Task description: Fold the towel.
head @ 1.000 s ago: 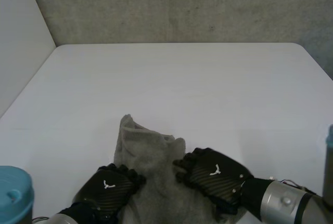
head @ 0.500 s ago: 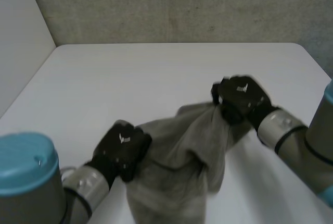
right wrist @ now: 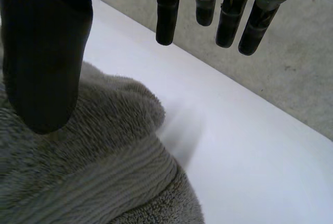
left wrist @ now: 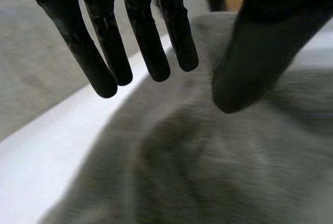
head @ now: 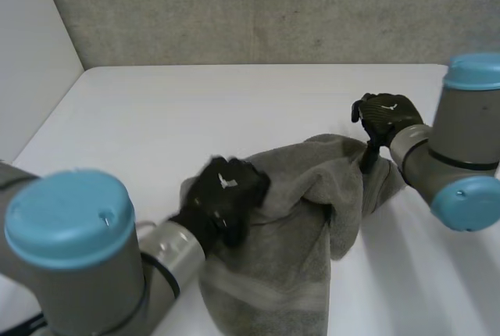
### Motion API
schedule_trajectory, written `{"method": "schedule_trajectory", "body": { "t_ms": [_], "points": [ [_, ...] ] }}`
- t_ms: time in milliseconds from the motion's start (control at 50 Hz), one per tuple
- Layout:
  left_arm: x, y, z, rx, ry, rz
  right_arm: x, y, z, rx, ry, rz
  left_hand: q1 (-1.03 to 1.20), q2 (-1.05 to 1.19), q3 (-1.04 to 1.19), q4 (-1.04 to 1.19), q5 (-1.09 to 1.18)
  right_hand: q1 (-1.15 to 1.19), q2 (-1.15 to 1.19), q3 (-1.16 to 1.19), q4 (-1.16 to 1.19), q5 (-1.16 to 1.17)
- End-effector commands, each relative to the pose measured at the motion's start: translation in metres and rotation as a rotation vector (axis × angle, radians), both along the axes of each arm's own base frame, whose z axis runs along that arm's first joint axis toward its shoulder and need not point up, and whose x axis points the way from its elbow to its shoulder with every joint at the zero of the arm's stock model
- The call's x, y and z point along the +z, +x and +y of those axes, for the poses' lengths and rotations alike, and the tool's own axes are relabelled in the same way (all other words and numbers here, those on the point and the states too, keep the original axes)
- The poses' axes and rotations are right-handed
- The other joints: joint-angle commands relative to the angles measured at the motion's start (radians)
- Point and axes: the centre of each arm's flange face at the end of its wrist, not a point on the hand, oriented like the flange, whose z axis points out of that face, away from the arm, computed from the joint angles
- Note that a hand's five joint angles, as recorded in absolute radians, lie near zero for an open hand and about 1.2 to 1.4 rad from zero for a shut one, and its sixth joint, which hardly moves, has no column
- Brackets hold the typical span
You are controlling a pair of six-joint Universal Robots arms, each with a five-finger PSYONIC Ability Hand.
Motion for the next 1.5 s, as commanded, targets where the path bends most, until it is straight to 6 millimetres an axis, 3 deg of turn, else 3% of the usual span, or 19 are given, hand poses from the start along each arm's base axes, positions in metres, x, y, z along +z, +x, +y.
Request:
{"method": "schedule_trajectory", "body": {
  "t_ms": [20, 80, 100, 140, 260, 400, 660, 760, 840, 860, 920, 1120, 1220, 1240, 1260, 1280, 1300, 1320, 1500],
  "points": [
    [-0.010, 0.002, 0.036, -0.084, 0.042, -0.049, 0.029, -0.027, 0.046, 0.142, -0.023, 0.013, -0.343, -0.347, -0.357, -0.350, -0.524, -0.052, -0.069, -0.063, -0.075, -0.059],
    [-0.012, 0.003, 0.039, -0.088, 0.048, -0.052, 0.030, -0.032, 0.071, 0.230, -0.043, 0.056, -0.539, -0.543, -0.553, -0.547, -0.721, -0.052, -0.069, -0.063, -0.075, -0.059],
    [-0.012, 0.003, 0.039, -0.088, 0.048, -0.052, 0.030, -0.032, 0.071, 0.231, -0.043, 0.057, -0.540, -0.544, -0.554, -0.548, -0.722, -0.052, -0.069, -0.063, -0.075, -0.059],
    [-0.014, 0.001, 0.038, -0.086, 0.055, -0.052, 0.018, -0.040, 0.089, 0.267, -0.028, 0.121, -0.634, -0.638, -0.648, -0.641, -0.815, -0.052, -0.069, -0.063, -0.075, -0.059],
    [-0.020, -0.010, 0.037, -0.090, 0.093, -0.030, -0.004, -0.049, 0.105, 0.281, -0.014, 0.187, -0.637, -0.641, -0.651, -0.645, -0.819, -0.052, -0.069, -0.063, -0.075, -0.059],
    [-0.029, -0.027, 0.035, -0.094, 0.165, 0.009, -0.016, -0.051, 0.108, 0.272, -0.023, 0.187, -0.637, -0.641, -0.651, -0.645, -0.819, -0.052, -0.069, -0.063, -0.075, -0.059],
    [-0.055, -0.056, 0.055, -0.224, 0.228, -0.047, -0.018, -0.072, 0.086, 0.167, -0.047, 0.177, -0.593, -0.597, -0.607, -0.601, -0.775, -0.052, -0.069, -0.063, -0.075, -0.059],
    [-0.059, -0.060, 0.055, -0.230, 0.231, -0.052, -0.018, -0.077, 0.082, 0.148, -0.047, 0.176, -0.429, -0.433, -0.442, -0.436, -0.610, -0.052, -0.069, -0.063, -0.075, -0.059],
    [-0.061, -0.061, 0.052, -0.215, 0.225, -0.055, -0.019, -0.077, 0.083, 0.153, -0.048, 0.173, 0.139, 0.136, 0.126, 0.132, -0.042, -0.052, -0.069, -0.063, -0.075, -0.059],
    [-0.061, -0.061, 0.052, -0.214, 0.225, -0.055, -0.019, -0.077, 0.083, 0.153, -0.048, 0.173, 0.141, 0.137, 0.127, 0.133, -0.041, -0.052, -0.069, -0.063, -0.075, -0.059],
    [-0.054, -0.059, 0.050, -0.198, 0.212, -0.046, -0.018, -0.076, 0.083, 0.160, -0.051, 0.173, 0.501, 0.497, 0.487, 0.494, 0.320, -0.052, -0.069, -0.063, -0.075, -0.059],
    [-0.055, -0.045, 0.049, -0.154, 0.216, -0.083, -0.014, -0.071, 0.085, 0.179, -0.064, 0.172, 0.513, 0.509, 0.500, 0.506, 0.332, -0.052, -0.069, -0.063, -0.075, -0.059],
    [-0.056, -0.030, 0.039, -0.116, 0.213, -0.118, -0.016, -0.070, 0.088, 0.184, -0.058, 0.172, 0.513, 0.509, 0.500, 0.506, 0.332, -0.052, -0.069, -0.063, -0.075, -0.059],
    [-0.055, -0.028, 0.038, -0.116, 0.211, -0.117, -0.016, -0.070, 0.088, 0.184, -0.058, 0.172, 0.409, 0.405, 0.395, 0.402, 0.228, -0.052, -0.069, -0.063, -0.075, -0.059],
    [-0.053, -0.029, 0.041, -0.128, 0.207, -0.111, -0.016, -0.070, 0.088, 0.184, -0.058, 0.172, -0.037, -0.041, -0.050, -0.044, -0.218, -0.052, -0.069, -0.063, -0.075, -0.059],
    [-0.053, -0.029, 0.041, -0.128, 0.207, -0.111, -0.016, -0.070, 0.088, 0.184, -0.058, 0.172, -0.041, -0.045, -0.055, -0.049, -0.223, -0.052, -0.069, -0.063, -0.075, -0.059],
    [-0.053, -0.030, 0.043, -0.133, 0.203, -0.108, -0.016, -0.070, 0.087, 0.182, -0.058, 0.172, -0.460, -0.464, -0.473, -0.467, -0.641, -0.052, -0.069, -0.063, -0.075, -0.059],
    [-0.050, -0.032, 0.044, -0.142, 0.197, -0.102, -0.016, -0.071, 0.087, 0.181, -0.059, 0.172, -0.560, -0.564, -0.574, -0.567, -0.741, -0.052, -0.069, -0.063, -0.075, -0.059],
    [-0.050, -0.039, 0.061, -0.204, 0.170, -0.122, -0.019, -0.074, 0.087, 0.169, -0.049, 0.172, -0.576, -0.579, -0.589, -0.583, -0.757, -0.052, -0.069, -0.063, -0.075, -0.059]
  ]
}}
